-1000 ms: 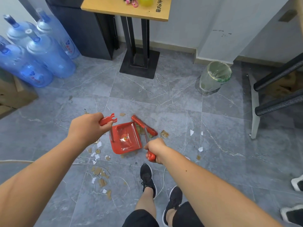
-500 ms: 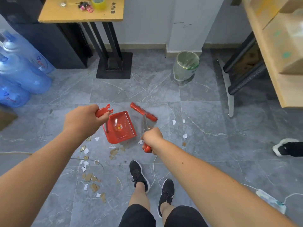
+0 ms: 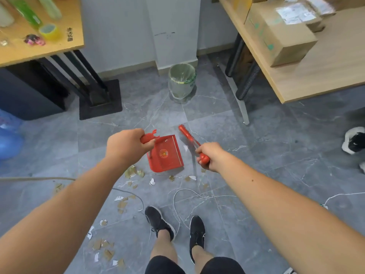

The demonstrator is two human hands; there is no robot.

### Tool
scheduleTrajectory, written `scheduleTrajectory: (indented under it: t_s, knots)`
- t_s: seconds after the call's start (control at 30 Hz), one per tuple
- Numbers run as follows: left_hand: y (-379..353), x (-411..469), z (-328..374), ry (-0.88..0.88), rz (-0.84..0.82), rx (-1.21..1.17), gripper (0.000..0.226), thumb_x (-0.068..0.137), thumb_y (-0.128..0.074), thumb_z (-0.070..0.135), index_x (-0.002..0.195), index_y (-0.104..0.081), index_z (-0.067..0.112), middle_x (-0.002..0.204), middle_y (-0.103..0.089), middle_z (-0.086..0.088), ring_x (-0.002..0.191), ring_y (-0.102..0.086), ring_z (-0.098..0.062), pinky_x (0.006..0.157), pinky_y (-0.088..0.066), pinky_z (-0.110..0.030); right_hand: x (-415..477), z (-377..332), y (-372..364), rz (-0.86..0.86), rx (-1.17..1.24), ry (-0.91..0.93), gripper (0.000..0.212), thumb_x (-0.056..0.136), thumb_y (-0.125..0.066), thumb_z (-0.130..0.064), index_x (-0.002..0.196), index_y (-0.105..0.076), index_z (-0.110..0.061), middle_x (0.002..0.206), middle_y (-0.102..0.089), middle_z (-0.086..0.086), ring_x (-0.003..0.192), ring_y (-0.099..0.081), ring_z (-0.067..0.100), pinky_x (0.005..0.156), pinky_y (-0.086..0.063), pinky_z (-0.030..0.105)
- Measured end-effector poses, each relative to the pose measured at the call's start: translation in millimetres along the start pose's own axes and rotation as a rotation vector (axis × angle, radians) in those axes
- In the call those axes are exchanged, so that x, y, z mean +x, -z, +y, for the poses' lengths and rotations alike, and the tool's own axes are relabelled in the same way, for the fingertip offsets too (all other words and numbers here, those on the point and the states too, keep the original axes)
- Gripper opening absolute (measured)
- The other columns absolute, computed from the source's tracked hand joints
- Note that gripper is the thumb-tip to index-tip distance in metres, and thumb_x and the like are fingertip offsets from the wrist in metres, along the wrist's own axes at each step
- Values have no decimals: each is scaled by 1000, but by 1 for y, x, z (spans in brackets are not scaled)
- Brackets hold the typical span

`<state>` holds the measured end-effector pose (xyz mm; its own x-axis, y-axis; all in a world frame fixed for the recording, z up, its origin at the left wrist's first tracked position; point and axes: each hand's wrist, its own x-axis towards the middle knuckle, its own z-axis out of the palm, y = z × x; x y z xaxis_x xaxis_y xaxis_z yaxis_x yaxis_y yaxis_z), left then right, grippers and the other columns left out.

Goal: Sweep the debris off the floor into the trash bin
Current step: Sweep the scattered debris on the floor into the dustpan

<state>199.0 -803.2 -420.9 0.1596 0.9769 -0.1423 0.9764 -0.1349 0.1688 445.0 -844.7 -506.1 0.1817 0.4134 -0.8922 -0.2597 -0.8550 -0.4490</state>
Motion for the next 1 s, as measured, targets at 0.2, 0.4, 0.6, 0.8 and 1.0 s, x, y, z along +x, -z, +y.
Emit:
scheduleTrajectory:
  t_s: [0.2, 0.4, 0.6, 0.8, 1.0]
  knots:
    - [-27, 22, 30, -66, -38, -1, 53, 85, -56, 65, 68, -53, 15, 59, -56, 2, 60, -57, -24, 55, -42, -31, 32, 0, 41, 82, -26, -18, 13, 96, -48, -1, 104, -51, -11, 55, -40, 7, 41, -41, 15, 32, -38, 15]
    - [-52, 32, 28, -78, -94, -9, 52, 84, -54, 67, 72, -54, 17, 62, -57, 2, 62, -58, -23, 57, -45, -31, 61, 9, 41, 145, -90, -77, 13, 96, -47, 1, 94, -51, -11, 62, -45, 8, 45, -42, 15, 31, -40, 17]
    - [-59, 17, -5, -25, -80, -24, 55, 80, -51, 69, 69, -53, 16, 59, -58, 0, 59, -58, -24, 56, -48, -33, 66, 47, -4, 109, -206, -134, 19, 97, -38, -2, 98, -52, -15, 57, -46, 7, 29, -36, 12, 34, -44, 19]
    - [-44, -8, -38, 50, -64, 1, 54, 81, -53, 68, 67, -54, 16, 58, -55, 1, 55, -54, -22, 49, -37, -28, 39, 88, -42, 13, -195, -173, 24, 96, -38, 2, 107, -58, -6, 42, -41, 4, 28, -32, 13, 36, -42, 19]
    - [-27, -52, -71, 183, -36, 7, 56, 79, -54, 69, 69, -55, 14, 59, -55, 0, 54, -51, -21, 48, -33, -27, 10, 111, -75, -98, -212, -192, 22, 95, -36, 3, 97, -55, -8, 49, -39, 4, 36, -33, 14, 36, -40, 17]
